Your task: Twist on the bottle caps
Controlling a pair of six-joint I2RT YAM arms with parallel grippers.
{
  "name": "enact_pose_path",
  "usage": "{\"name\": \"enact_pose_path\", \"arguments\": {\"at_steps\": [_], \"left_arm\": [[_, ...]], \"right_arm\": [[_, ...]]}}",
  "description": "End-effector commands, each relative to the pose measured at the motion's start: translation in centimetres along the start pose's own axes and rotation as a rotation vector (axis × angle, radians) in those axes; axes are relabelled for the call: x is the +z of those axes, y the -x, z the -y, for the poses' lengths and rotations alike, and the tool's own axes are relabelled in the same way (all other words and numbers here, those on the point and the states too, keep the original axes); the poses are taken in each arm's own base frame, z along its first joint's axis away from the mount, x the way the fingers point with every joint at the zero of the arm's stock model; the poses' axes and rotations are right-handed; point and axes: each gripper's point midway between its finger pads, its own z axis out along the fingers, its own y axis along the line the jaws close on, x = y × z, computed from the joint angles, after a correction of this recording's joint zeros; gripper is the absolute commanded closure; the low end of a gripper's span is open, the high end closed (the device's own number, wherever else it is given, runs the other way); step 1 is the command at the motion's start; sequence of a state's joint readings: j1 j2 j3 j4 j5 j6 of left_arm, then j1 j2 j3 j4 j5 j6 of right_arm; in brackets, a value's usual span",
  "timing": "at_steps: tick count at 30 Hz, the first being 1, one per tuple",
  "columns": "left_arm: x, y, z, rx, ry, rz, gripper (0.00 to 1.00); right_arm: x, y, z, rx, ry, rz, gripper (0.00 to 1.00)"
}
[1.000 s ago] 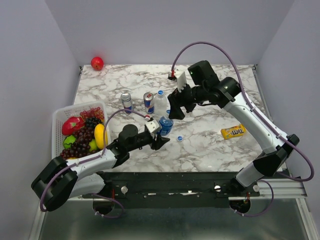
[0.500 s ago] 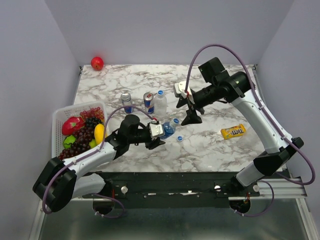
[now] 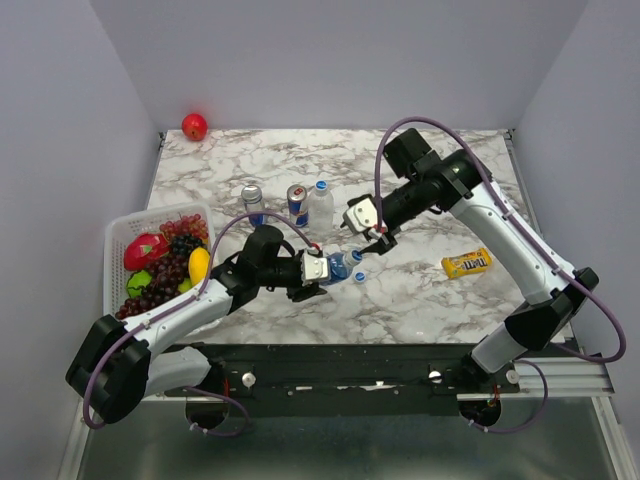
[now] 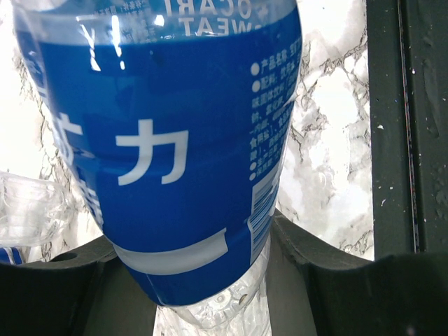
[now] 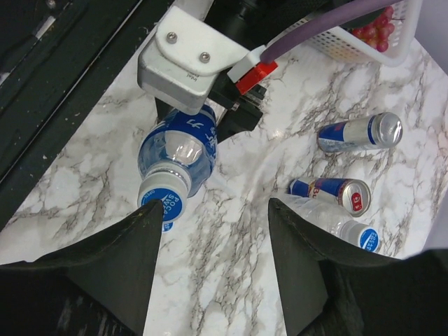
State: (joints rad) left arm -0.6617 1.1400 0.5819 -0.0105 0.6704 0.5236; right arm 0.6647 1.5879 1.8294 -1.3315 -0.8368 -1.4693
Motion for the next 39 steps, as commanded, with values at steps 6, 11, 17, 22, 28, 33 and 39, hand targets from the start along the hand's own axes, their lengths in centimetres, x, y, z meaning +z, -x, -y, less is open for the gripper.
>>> {"name": "enact_pose_path", "arguments": {"at_steps": [6,11,17,22,28,33,39], "left_arm": [[-0.4,0.7,-0.8,0.032,0.016,0.014,1.00],[-0.5,0.7,-1.0,0.035,0.022,0.013,1.00],[-0.5,0.7,-1.4,0.033,0.040,0.014,1.00],[-0.5,0.7,-1.5,0.029,0.043,0.013,1.00],[-0.6,0.7,-1.5,0.034,0.046,0.012,1.00],[-0.6,1.2,-2.1,0.051,0.068,0.028,1.00],[-0.6,1.2,-2.3,0.064,0.075,0.026,1.00]], "right_arm": [[-0.3,-0.8,-5.7,0.068,0.156,-0.052,0.33],[0.0,-1.1,-6.2,0.065,0.175,-0.061,0.33],[0.5,-1.2,-6.9,0.063,0.197,-0.059,0.35],[0.9,-1.1,-6.7,0.082,0.206,-0.054,0.47],[1.1,-1.5,-6.7,0.092,0.215,-0.068,0.55],[1.3,-1.8,-7.0,0.099,0.229,-0.075,0.56],[1.6,-2.0,-7.0,0.108,0.240,-0.075,0.57]]}}
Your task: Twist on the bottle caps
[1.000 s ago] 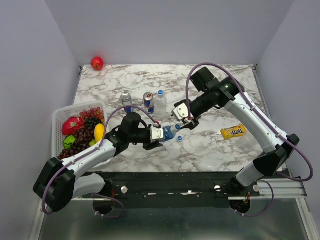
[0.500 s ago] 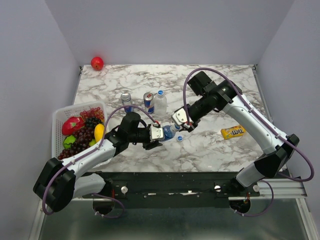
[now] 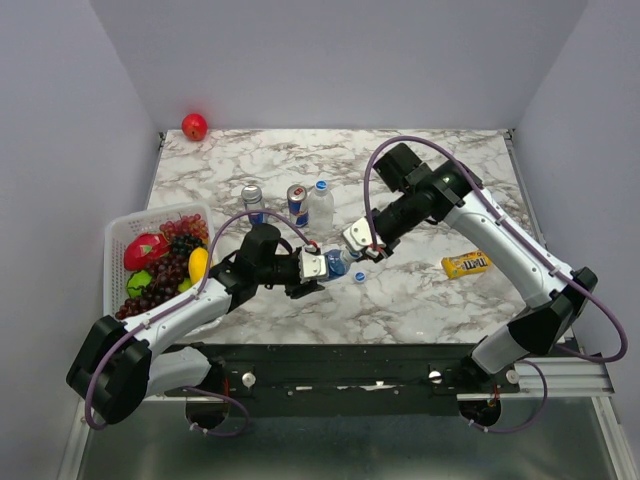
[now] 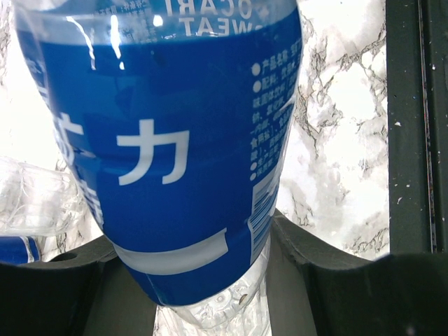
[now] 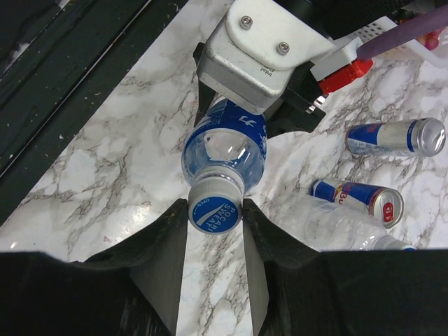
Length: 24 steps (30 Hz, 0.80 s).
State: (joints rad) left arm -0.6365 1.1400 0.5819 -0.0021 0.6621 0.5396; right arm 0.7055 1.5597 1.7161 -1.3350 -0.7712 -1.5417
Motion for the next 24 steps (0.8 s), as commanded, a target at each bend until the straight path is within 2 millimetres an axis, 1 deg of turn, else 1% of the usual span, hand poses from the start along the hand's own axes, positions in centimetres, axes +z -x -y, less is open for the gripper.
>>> {"name": "enact_pose_path", "arguments": {"at_steps": [1,3,6,7,8,9,10,12,13,14,15,16,17,19,20,22,23,24], "left_arm": [[-0.2,1.4,-1.4,0.052,0.044,0.030,1.00],[-0.3,1.5,-1.5,0.054,0.050,0.031,1.00],[-0.4,1.5,-2.0,0.033,0.075,0.033,1.00],[-0.4,1.4,-2.2,0.016,0.086,0.035,1.00],[-0.5,1.9,-2.8,0.013,0.114,0.053,1.00],[-0.7,1.8,-3.5,-0.039,0.152,0.057,1.00],[-0.8,1.8,-3.8,-0.061,0.169,0.064,1.00],[-1.1,2.5,-4.7,-0.094,0.207,0.097,1.00],[-1.2,2.5,-5.0,-0.138,0.226,0.104,1.00],[-1.4,3.1,-5.3,-0.147,0.241,0.127,1.00],[-1.6,3.3,-5.4,-0.156,0.251,0.140,1.00],[-1.6,3.4,-5.4,-0.165,0.257,0.149,1.00],[-1.9,4.2,-5.6,-0.168,0.272,0.179,1.00],[-2.3,4.5,-6.0,-0.182,0.302,0.196,1.00],[-2.6,5.3,-6.3,-0.172,0.325,0.229,1.00],[-2.9,5.7,-6.7,-0.161,0.344,0.245,1.00],[-3.0,6.0,-7.0,-0.151,0.361,0.256,1.00],[-3.1,6.1,-7.3,-0.144,0.371,0.260,1.00]], "right_arm": [[0.4,-0.2,-4.3,0.142,0.160,-0.012,0.57],[0.4,-0.3,-4.2,0.148,0.161,-0.015,0.59],[0.7,-0.6,-4.3,0.170,0.172,-0.018,0.68],[0.8,-0.7,-4.3,0.186,0.175,-0.022,0.77],[1.0,-0.8,-4.3,0.200,0.180,-0.022,0.84],[1.1,-0.9,-4.3,0.206,0.183,-0.022,0.92],[1.1,-1.0,-4.1,0.261,0.172,-0.026,1.00],[1.3,-1.1,-2.7,0.313,0.114,-0.004,1.00],[1.5,-1.2,-2.7,0.394,0.096,-0.001,1.00],[1.8,-1.2,-1.6,0.383,0.052,0.020,1.00],[1.4,-1.0,-1.2,0.385,0.014,0.027,1.00],[1.4,-1.0,-1.0,0.422,-0.012,0.032,1.00],[1.8,-1.2,-0.6,0.416,-0.035,0.049,1.00],[1.8,-1.2,-0.4,0.460,-0.058,0.067,1.00],[1.9,-1.1,-0.3,0.471,-0.056,0.089,1.00],[2.2,-1.9,-0.1,0.560,-0.045,0.104,0.99],[2.4,-1.9,-0.1,0.599,-0.028,0.131,1.00],[1.8,-2.1,0.6,0.627,-0.040,0.148,1.00]]}}
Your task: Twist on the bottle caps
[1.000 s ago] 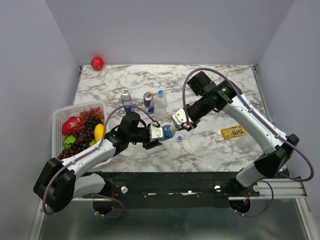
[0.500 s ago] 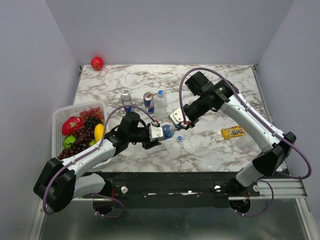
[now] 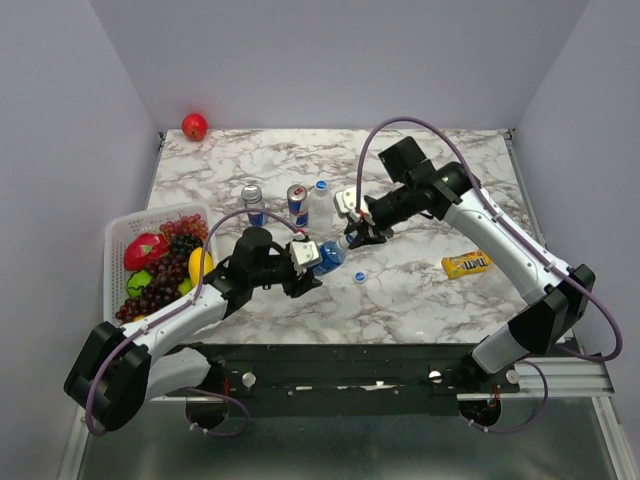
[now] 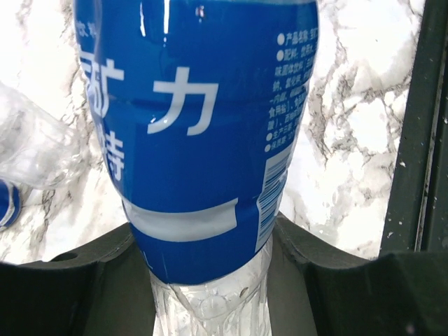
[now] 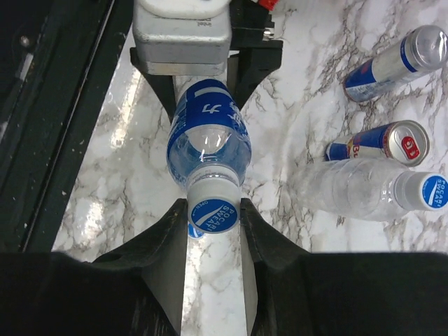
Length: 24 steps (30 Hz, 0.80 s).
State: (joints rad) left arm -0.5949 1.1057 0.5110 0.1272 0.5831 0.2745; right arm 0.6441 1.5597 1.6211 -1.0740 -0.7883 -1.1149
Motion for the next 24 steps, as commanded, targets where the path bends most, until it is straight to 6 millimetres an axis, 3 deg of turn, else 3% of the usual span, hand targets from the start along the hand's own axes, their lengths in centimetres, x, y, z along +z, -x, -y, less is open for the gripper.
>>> {"name": "enact_pose_path", "arguments": {"at_steps": [1,3,6,7,10,12,17,22,24], "left_arm": [[-1.4,8.3,-4.5,0.073,0.204,0.267,1.00],[-1.3,8.7,-4.7,0.099,0.213,0.284,1.00],[-0.9,8.9,-4.4,0.155,0.197,0.271,1.00],[-0.9,9.3,-4.4,0.172,0.194,0.271,1.00],[-0.6,9.5,-4.5,0.170,0.203,0.247,1.00],[-0.5,9.4,-4.7,0.158,0.210,0.233,1.00],[-0.4,9.9,-5.4,0.137,0.274,0.225,1.00],[0.2,8.8,-5.5,0.120,0.314,0.160,1.00],[0.4,7.9,-5.3,0.119,0.318,0.129,1.00]], "right_arm": [[1.1,-0.3,-1.9,0.353,0.130,0.086,1.00],[1.3,-0.6,-0.6,0.447,0.144,0.118,1.00],[2.3,-0.8,-0.4,0.579,0.223,0.134,1.00],[1.9,0.0,0.3,0.575,0.223,0.142,1.00],[2.5,-0.7,0.7,0.691,0.240,0.101,0.99],[2.7,-1.0,1.7,0.718,0.184,0.084,1.00],[3.6,-2.4,3.2,1.035,0.038,0.025,1.00],[4.7,-4.4,1.5,1.404,-0.021,-0.060,1.00],[5.0,-4.7,1.4,1.462,-0.001,-0.068,1.00]]}}
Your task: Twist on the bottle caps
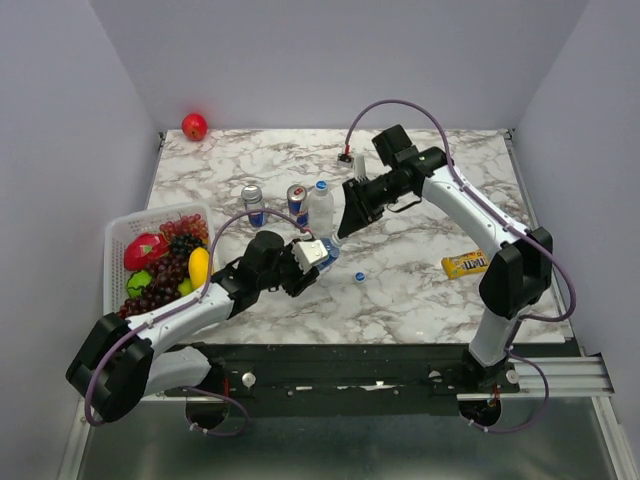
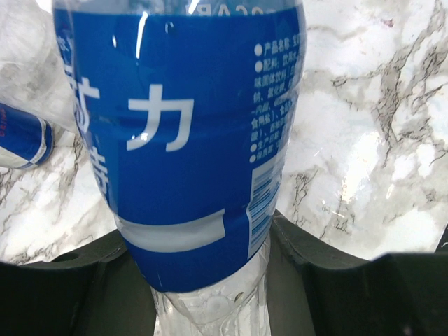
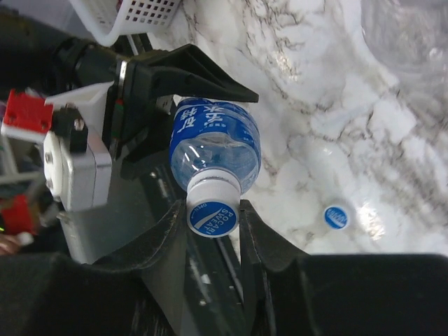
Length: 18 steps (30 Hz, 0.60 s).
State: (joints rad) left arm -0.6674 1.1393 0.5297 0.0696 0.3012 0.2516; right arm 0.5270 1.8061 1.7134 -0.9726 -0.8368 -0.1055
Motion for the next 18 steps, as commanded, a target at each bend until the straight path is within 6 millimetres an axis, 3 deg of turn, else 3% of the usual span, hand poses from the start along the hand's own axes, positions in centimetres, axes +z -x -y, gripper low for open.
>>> {"name": "enact_pose_path", "arguments": {"at_steps": [1,7,10,13,14,15,17,18], "left_arm": [[-0.6,10.1,-3.0,0.107,0.144,0.275,1.00],[0.0,8.0,-2.2,0.090,0.113,0.205,1.00],[0.0,7.0,-1.4,0.084,0.080,0.185,1.00],[0.1,5.9,-0.3,0.095,0.019,0.152,1.00],[0.1,5.5,0.5,0.093,-0.023,0.144,1.00],[0.1,5.4,0.9,0.094,-0.041,0.142,1.00],[0.2,4.8,1.7,0.082,-0.088,0.127,1.00],[0.2,4.7,1.9,0.068,-0.101,0.124,1.00]], "right_arm": [[2.4,-1.8,-0.1,0.337,-0.027,-0.082,1.00],[2.2,-1.3,0.6,0.350,-0.039,-0.088,1.00],[1.4,-0.6,0.9,0.319,-0.018,-0.054,0.86],[-1.3,2.3,1.3,0.202,-0.048,0.041,0.64],[-2.2,2.8,0.9,0.189,-0.053,0.046,0.46],[-4.3,5.2,-0.3,0.112,-0.038,0.109,0.36],[-6.3,5.9,-1.3,0.003,-0.049,0.108,0.19],[-8.3,7.6,-2.3,-0.088,-0.083,0.159,0.11]]}}
